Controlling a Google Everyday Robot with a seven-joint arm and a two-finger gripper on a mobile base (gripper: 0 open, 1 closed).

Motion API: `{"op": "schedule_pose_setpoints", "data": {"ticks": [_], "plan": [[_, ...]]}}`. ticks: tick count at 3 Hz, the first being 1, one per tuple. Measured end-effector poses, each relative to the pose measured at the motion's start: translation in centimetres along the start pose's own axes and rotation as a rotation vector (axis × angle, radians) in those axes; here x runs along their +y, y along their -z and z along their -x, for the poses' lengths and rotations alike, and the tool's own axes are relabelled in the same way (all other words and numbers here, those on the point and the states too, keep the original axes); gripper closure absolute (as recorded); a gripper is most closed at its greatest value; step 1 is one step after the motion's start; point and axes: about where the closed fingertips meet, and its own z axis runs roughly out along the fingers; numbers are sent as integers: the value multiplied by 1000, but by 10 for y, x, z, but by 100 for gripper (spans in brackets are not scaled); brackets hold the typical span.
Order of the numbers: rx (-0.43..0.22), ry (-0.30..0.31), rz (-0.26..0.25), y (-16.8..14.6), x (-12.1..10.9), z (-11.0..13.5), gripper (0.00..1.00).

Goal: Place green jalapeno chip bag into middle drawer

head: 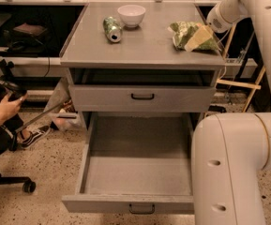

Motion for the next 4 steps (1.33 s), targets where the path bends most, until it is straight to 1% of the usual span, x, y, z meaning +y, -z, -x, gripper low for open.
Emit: {"op": "schedule_pose_setpoints", "data": {"ticks": [1,2,3,4], "plan": [[-29,-26,-11,-12,-4,1,0],[-40,22,23,-52,23,39,0],[-40,22,23,-52,23,39,0],[-40,22,23,-52,23,39,19]]}}
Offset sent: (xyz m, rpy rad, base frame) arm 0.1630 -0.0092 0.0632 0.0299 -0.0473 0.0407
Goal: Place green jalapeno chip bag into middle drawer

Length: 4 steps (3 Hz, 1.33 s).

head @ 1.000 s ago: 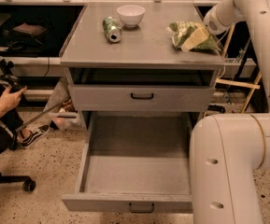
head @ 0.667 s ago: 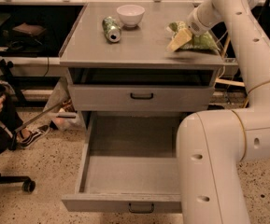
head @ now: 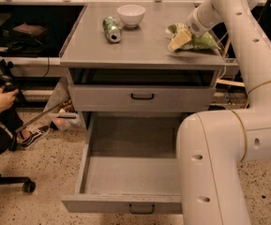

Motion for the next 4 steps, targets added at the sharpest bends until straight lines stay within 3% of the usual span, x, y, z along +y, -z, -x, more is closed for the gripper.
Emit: {"op": "schedule_pose_setpoints", "data": {"ticks": [2,3,4], "plan": [[-2,-1,2,0,0,-1,65],[-45,-8,-20,34,-17,-10,88],[-128,-58,-12,107,-32,-37,100]]}}
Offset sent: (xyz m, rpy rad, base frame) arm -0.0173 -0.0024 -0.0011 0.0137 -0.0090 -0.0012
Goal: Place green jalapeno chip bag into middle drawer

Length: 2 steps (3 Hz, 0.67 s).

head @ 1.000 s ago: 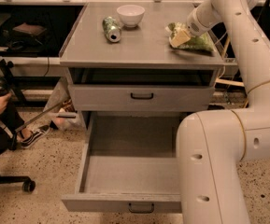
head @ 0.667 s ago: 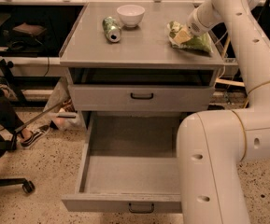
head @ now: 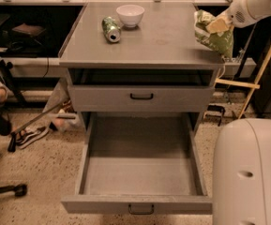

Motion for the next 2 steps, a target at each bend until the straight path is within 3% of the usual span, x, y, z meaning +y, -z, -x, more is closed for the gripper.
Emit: {"op": "schedule_pose_setpoints", "data": {"ticks": [1,2], "plan": [[-110,-28,-39,111,-17,-24,100],[-143,-21,-89,166,-21,-34,100]]}}
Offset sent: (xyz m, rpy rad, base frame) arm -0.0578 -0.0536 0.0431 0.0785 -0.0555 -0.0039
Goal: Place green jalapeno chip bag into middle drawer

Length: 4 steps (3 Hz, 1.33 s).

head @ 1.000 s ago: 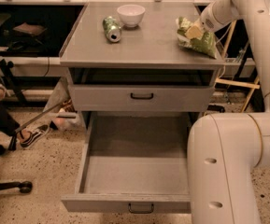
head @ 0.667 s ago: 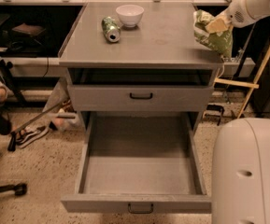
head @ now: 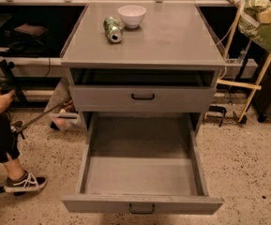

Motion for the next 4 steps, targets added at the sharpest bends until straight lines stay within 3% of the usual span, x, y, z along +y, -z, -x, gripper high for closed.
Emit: {"op": "schedule_pose_setpoints", "data": {"ticks": [1,2,3,4], "plan": [[-1,0,3,-1,1,0,100],[-17,6,42,11,20,2,100],[-128,26,-18,93,43,42,100],[-280,69,-141,183,80,112,100]]}}
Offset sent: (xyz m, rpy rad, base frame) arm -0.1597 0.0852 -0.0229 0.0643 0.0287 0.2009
